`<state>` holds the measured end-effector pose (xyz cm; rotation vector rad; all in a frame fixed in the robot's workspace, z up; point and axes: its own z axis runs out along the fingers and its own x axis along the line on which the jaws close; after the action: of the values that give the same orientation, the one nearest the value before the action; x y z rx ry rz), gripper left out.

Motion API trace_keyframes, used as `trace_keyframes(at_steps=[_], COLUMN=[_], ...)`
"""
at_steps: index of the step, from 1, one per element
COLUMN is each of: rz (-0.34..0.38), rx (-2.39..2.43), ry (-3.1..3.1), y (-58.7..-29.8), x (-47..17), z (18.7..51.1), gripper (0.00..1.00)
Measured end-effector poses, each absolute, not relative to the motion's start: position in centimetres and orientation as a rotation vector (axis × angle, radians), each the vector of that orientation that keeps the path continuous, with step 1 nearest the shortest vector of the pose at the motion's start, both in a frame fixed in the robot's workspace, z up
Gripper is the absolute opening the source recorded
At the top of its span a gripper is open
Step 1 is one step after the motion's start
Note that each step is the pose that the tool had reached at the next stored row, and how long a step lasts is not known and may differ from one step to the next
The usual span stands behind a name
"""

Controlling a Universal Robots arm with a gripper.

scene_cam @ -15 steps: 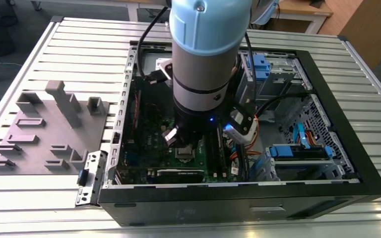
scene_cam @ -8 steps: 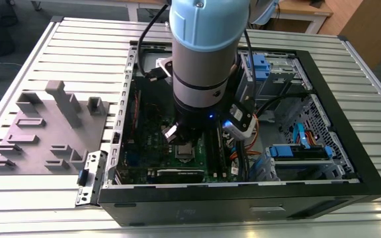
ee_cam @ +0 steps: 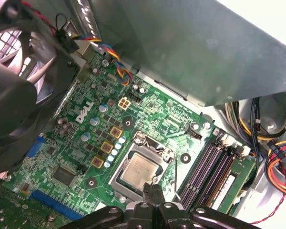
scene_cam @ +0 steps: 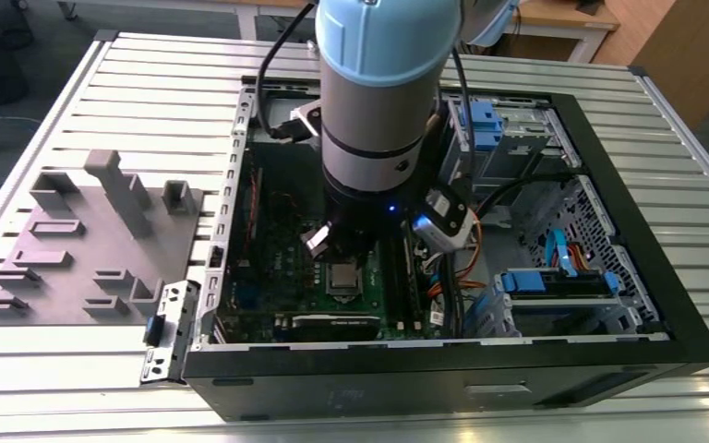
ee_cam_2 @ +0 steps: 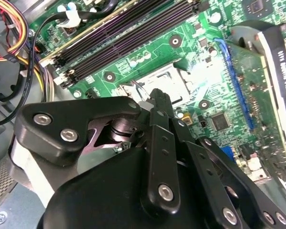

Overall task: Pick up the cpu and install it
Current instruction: 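Close the cpu cover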

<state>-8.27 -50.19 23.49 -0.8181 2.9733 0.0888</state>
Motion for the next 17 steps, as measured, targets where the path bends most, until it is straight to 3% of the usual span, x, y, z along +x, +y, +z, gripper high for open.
trace_keyframes(at_steps=[17], rz=[0.089], rx=[-0.818], ry=[2.973], y=[-47.7], x=[-8.3], z=[23.5], gripper=[0.11])
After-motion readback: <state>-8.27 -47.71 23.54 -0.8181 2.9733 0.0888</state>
